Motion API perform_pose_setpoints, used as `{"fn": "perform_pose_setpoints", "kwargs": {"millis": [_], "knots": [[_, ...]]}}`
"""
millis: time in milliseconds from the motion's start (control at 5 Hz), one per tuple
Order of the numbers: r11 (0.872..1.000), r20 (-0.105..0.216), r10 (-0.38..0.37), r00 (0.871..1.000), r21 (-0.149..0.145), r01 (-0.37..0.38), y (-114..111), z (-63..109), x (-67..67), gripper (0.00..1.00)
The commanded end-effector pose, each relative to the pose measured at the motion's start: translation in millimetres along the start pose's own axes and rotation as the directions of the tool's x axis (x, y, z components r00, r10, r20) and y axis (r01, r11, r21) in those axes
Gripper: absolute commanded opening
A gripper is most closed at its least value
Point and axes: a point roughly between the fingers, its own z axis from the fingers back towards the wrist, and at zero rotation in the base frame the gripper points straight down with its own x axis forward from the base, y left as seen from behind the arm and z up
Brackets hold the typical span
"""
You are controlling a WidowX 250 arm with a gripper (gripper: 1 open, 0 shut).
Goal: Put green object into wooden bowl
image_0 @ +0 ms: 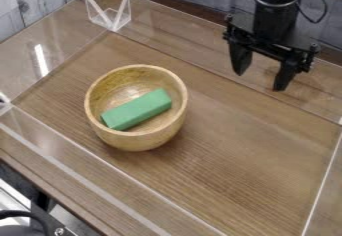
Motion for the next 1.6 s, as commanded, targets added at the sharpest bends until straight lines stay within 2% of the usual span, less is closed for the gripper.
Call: {"fn": "perform_pose_setpoints", "kwargs": {"millis": [0,200,400,600,1000,1200,1400], "knots": [[1.000,0.057,-0.014,0.998,-0.004,0.015,-5.9,16.1,1.2,1.00],[1.000,0.066,0.026,0.997,-0.003,-0.026,2.3,15.1,-5.2,1.00],[0.998,0.078,0.059,0.995,0.002,-0.059,10.8,13.4,-7.4,1.00],[0.996,0.094,0.084,0.992,-0.007,-0.084,14.5,13.8,-5.8,1.00],[0.989,0.097,0.147,0.984,-0.014,-0.146,24.3,-1.4,15.7,1.00],[0.986,0.092,0.165,0.982,-0.017,-0.164,11.4,2.1,18.9,1.00],[0.987,0.078,0.162,0.984,-0.018,-0.161,0.4,5.6,15.6,1.00]]}}
